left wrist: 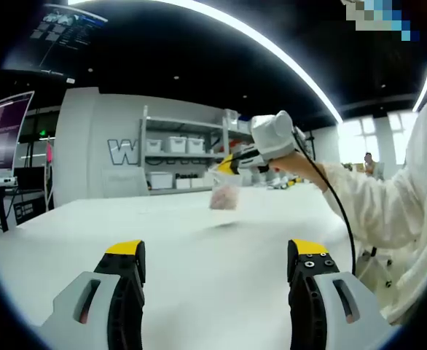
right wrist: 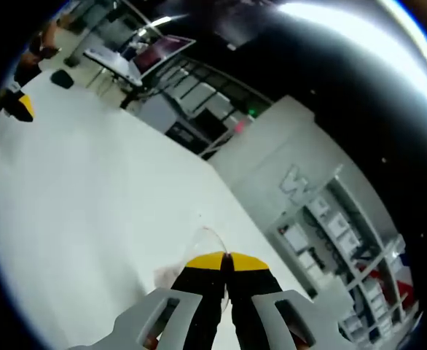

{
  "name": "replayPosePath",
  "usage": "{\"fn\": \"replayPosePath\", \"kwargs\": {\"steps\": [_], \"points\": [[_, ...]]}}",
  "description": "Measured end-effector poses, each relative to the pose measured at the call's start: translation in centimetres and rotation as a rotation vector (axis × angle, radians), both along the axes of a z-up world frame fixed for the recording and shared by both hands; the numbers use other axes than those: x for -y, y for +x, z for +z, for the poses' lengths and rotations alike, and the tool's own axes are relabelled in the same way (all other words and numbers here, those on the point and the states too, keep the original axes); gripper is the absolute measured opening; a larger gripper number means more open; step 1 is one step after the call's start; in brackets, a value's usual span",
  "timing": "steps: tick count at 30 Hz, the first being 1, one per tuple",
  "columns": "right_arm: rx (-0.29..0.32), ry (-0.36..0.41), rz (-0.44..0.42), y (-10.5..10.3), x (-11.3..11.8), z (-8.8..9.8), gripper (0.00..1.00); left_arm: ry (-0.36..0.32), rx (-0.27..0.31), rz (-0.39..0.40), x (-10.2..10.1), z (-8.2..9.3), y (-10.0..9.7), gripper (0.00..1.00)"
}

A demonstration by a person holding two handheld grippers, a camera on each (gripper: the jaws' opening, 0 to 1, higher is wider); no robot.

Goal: Open the resealable bag by pulling the two sides of the seal apart until the entire bag opening is separated and visibly accessible.

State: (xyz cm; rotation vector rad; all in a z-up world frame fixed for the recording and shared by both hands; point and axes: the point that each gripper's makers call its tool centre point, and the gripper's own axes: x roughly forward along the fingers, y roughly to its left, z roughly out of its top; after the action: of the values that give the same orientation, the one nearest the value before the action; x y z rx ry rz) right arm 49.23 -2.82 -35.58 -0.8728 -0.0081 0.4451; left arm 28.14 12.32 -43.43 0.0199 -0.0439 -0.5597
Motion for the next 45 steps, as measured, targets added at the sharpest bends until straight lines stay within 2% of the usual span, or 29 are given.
{"fn": "replayPosePath", "kwargs": {"steps": [6,11,20,34,45], "points": [[-0.006,-0.006,-0.006,0.7,0.1,0.2,0.00,0.005,-0.003,-0.001,0.1,-0.1,-0.1,0.79],[-0.018,-0.031,-0.014,1.8,0.2,0.0,0.00,-0.022,0.000,-0.010,0.1,0.4,-0.2,0.79],[-0.044,-0.032,-0.025,3.1,0.2,-0.1,0.00,-0.007,0.004,-0.003,0.0,0.5,-0.2,0.79],[-0.058,-0.042,-0.031,5.5,-0.8,1.1,0.00,-0.001,0.007,-0.001,-0.1,0.7,-0.2,0.79],[-0.094,-0.032,-0.052,6.8,-0.8,0.2,0.00,0.002,0.005,0.002,-0.3,0.6,0.0,0.79]]}}
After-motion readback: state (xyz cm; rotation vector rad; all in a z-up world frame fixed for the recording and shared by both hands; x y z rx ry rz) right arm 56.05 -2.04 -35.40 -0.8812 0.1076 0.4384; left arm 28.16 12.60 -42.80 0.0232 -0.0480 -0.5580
